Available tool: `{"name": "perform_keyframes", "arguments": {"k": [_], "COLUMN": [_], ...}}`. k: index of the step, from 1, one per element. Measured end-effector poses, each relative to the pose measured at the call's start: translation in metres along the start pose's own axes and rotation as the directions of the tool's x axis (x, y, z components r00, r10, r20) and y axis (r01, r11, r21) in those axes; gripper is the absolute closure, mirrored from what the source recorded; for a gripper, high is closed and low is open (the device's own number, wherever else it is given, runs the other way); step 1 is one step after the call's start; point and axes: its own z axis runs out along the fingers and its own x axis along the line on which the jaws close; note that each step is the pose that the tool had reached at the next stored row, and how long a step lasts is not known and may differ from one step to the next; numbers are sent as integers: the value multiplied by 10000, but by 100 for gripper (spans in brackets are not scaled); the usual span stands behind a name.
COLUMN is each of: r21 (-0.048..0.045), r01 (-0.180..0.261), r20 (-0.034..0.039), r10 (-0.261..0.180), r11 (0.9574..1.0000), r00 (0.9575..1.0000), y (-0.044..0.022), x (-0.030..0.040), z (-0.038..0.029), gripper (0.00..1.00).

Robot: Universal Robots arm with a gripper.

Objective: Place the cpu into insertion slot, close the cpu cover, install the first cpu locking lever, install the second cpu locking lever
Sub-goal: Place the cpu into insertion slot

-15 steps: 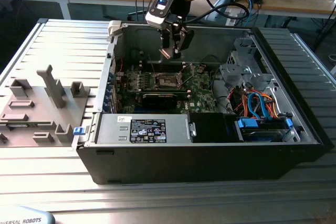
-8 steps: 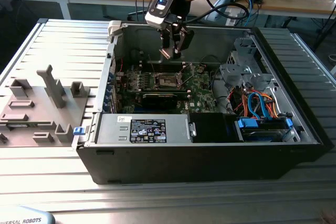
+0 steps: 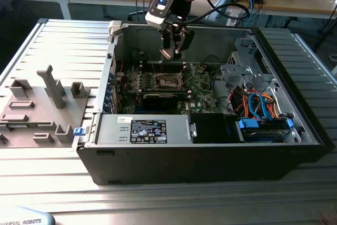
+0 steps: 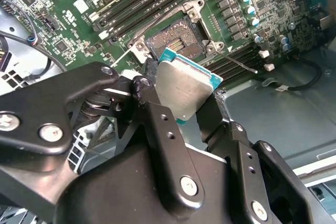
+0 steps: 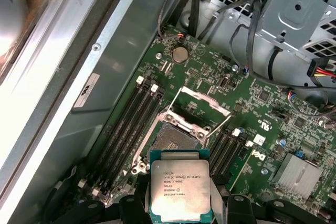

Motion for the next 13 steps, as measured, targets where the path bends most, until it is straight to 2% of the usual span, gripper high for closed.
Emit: {"name": "perform_keyframes", "arguments": {"k": [13], "r21": [1], "r01": [-121], "r20": [1], "r10": [121], "r11": [9999], "r00": [9999], "y": [0], "x": [0], "z": [3], "gripper": [46]}}
